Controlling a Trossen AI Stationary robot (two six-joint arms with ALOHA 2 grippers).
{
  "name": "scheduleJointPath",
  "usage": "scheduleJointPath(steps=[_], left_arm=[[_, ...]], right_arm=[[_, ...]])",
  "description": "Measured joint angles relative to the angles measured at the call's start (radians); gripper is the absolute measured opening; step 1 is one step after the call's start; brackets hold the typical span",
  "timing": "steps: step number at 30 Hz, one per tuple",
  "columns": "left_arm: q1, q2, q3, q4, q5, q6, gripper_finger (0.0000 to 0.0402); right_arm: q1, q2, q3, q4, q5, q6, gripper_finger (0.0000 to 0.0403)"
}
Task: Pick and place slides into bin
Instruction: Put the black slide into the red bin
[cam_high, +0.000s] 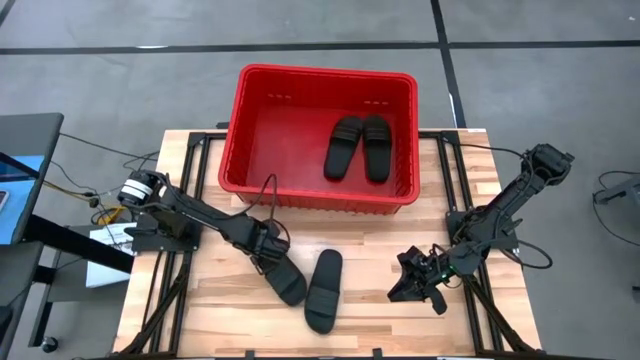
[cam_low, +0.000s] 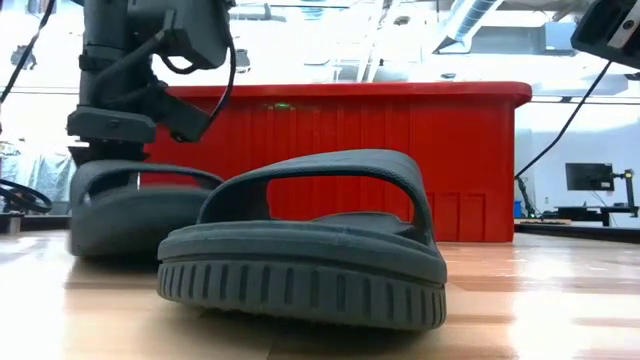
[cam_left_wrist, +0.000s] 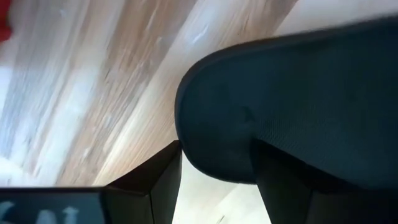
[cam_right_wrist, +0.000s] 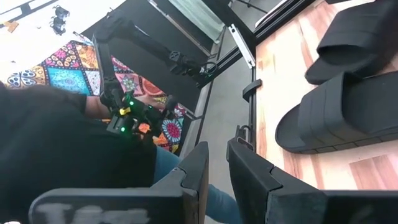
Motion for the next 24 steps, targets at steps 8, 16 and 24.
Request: scheduleJointPath(steps=[8,16,24], left_arm=[[0.032,0.0,0.0,0.038,0.009,0.001,0.0183],[0.064,-0.003,-0.021,0.101,0.01,0.069,0.0183],[0.094,-0.01,-0.087,0.151,0.029,0.095,0.0107]], right_arm=[[0.0,0.0,0.0,0.0,0.0,0.025,0.0056],[0.0,0.0,0.0,0.0,0.0,0.025,0.0056],[0.0,0.0,0.0,0.0,0.0,0.024,0.0056]])
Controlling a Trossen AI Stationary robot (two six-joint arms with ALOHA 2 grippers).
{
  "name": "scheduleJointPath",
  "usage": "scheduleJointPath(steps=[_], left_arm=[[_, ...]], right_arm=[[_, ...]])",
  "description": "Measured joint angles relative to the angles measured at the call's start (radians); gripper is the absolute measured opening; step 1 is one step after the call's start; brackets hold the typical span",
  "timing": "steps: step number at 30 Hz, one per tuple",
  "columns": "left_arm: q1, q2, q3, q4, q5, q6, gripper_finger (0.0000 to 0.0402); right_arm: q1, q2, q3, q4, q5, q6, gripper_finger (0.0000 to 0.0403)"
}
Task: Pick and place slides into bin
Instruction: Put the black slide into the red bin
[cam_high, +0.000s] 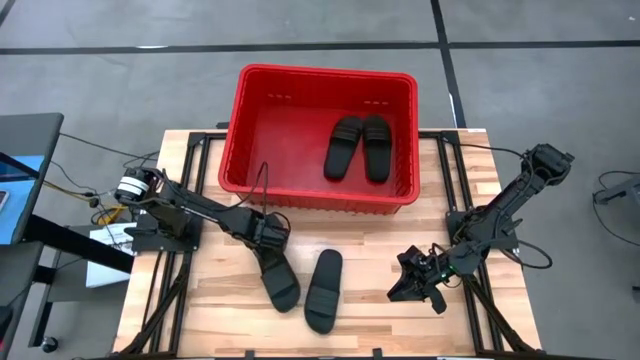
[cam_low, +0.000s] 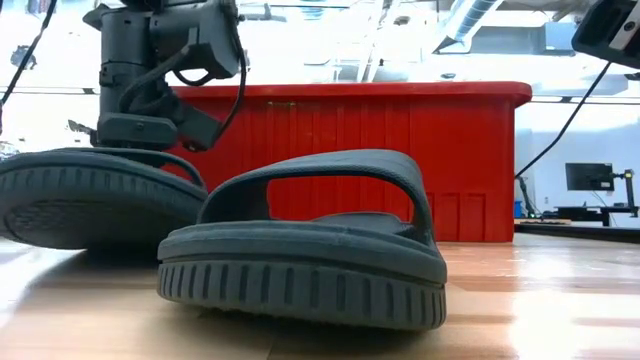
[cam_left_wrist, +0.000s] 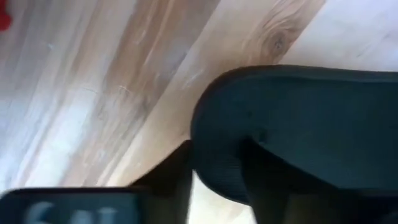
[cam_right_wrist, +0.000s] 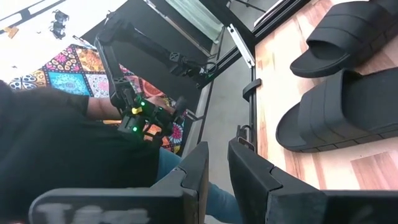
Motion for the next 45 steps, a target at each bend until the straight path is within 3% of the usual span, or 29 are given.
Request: scheduleJointPath(steps=[4,7,12,17,32,45], left_arm=[[0.001,0.001,-0.002,-0.002,-0.014,0.023,0.0019],[-0.004,0.003,0.002,-0.003,-0.011,0.028,0.0006],[-0.031,-0.016,0.036,-0.029,-0.018,0.033,0.0001],[-0.048,-0.103,0.049,0.017,0.058,0.029,0.0],[-0.084,-0.26,0.049,-0.011,0.008,-0.073,0.0001],[-0.217,-0.278,0.05,-0.186,-0.092,-0.323,0.0]], right_arm=[[0.0,0.0,0.0,-0.001,0.0,-0.006,0.0056],[0.0,0.0,0.0,-0.003,0.0,-0.008,0.0056],[0.0,0.0,0.0,-0.022,0.0,-0.008,0.0056],[0.0,0.0,0.0,-0.054,0.001,-0.008,0.0056],[0.0,0.0,0.0,-0.078,0.001,-0.018,0.0056],[0.0,0.0,0.0,-0.082,0.0,-0.018,0.0056]])
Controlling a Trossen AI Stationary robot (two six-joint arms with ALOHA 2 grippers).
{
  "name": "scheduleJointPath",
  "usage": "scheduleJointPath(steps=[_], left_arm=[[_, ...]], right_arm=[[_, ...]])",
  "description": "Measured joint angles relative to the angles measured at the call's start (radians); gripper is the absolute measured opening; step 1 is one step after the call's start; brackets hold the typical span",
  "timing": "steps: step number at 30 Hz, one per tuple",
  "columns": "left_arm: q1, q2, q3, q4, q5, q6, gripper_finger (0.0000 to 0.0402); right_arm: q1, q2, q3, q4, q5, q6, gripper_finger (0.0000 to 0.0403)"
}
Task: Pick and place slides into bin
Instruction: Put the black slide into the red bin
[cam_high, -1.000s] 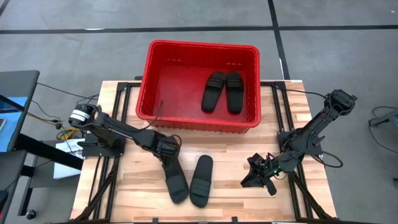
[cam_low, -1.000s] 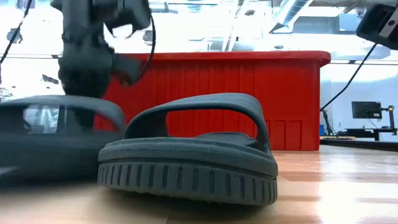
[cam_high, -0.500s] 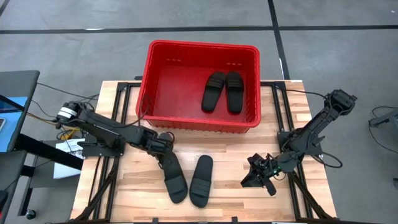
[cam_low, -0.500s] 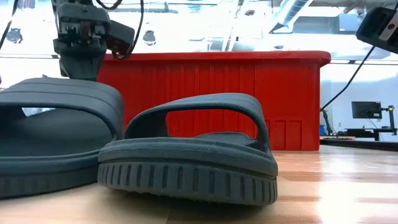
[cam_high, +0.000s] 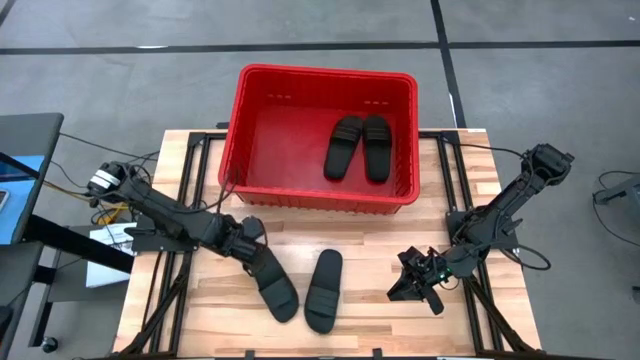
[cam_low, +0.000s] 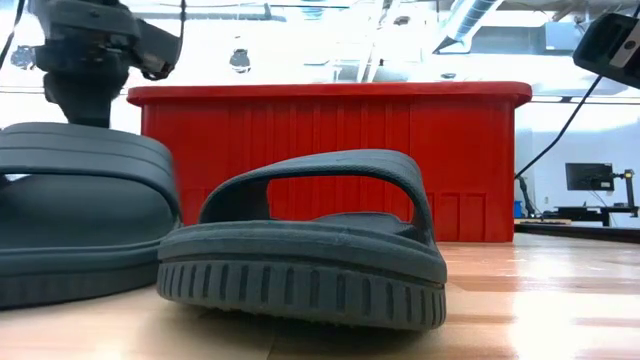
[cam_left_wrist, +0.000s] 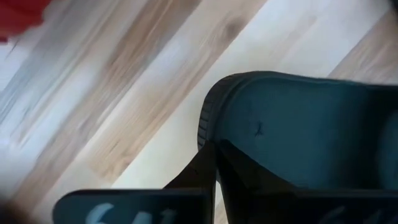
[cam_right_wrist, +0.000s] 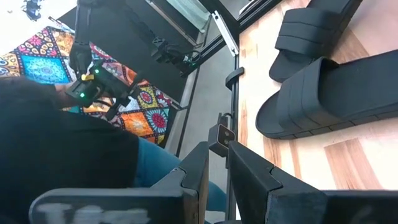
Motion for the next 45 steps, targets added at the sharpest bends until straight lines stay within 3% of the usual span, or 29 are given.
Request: scheduleJointPath(steps=[8,17,23,35,45], left_arm=[[-0.082,0.0,0.0,-0.036,-0.078,-0.087,0.0],[-0.083,-0.001,0.001,-0.029,-0.202,-0.081,0.0],[-0.079,-0.001,0.001,-0.062,-0.229,-0.074,0.0004],[-0.079,-0.001,0.001,-0.056,-0.228,-0.061,0.0092],[-0.088,0.067,-0.009,-0.037,-0.115,0.254,0.0117]], right_arm=[[0.0,0.0,0.0,-0.006,0.0,-0.017,0.0056],[0.0,0.0,0.0,-0.008,0.0,-0.01,0.0056],[0.0,0.0,0.0,-0.035,0.0,0.027,0.0056],[0.0,0.0,0.0,-0.037,0.0,0.038,0.0056],[0.0,0.0,0.0,-0.037,0.0,0.038,0.0056]])
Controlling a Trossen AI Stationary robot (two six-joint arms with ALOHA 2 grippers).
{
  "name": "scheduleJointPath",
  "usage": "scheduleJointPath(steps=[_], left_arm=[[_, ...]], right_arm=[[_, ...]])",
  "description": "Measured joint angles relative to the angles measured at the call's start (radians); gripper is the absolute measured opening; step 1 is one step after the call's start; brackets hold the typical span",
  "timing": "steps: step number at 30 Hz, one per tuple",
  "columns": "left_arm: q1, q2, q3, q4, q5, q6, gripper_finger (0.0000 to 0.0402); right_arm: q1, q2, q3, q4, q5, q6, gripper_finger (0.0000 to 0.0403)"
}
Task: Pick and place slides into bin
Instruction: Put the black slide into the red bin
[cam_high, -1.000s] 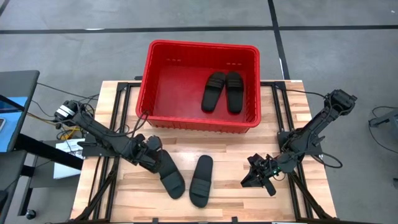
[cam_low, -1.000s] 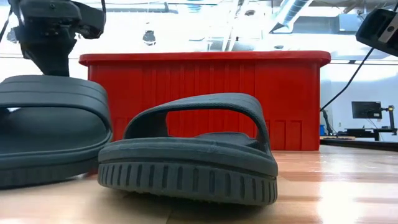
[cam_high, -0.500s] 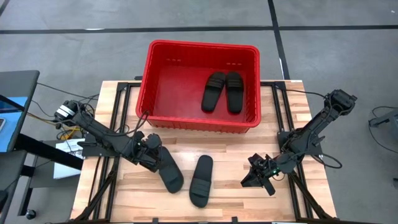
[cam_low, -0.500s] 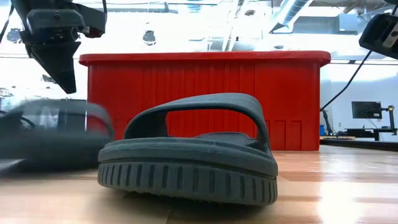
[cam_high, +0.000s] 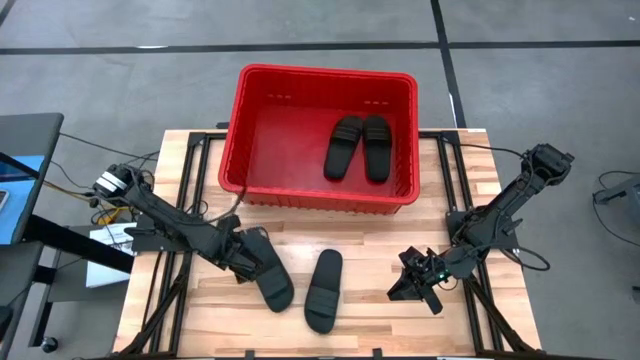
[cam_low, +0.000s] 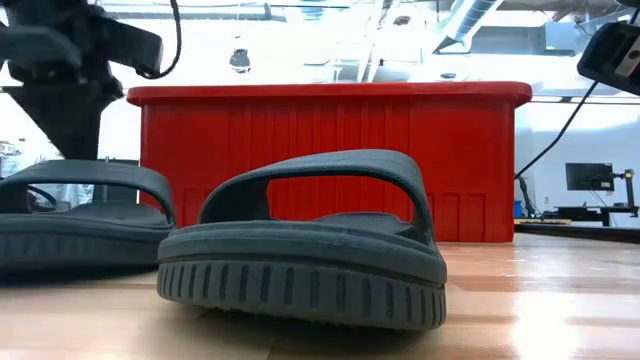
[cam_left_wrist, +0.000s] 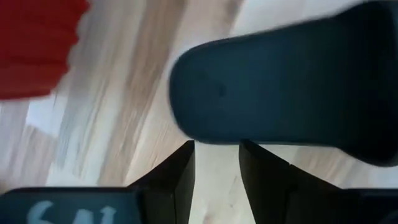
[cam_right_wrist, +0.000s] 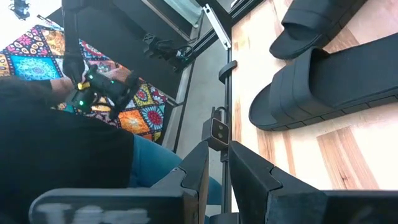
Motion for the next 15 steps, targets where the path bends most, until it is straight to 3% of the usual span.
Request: scheduleJointPath(steps=[5,15], left_arm=[[0.0,0.062,-0.001,0.096,-0.029,0.221,0.0109],[0.009,0.107,0.024,0.135,-0.285,0.492,0.0077]], right_arm=[[0.0,0.0,0.0,0.0,0.0,0.032,0.0056],[0.002,0.0,0.0,0.001,0.0,0.035,0.0056]])
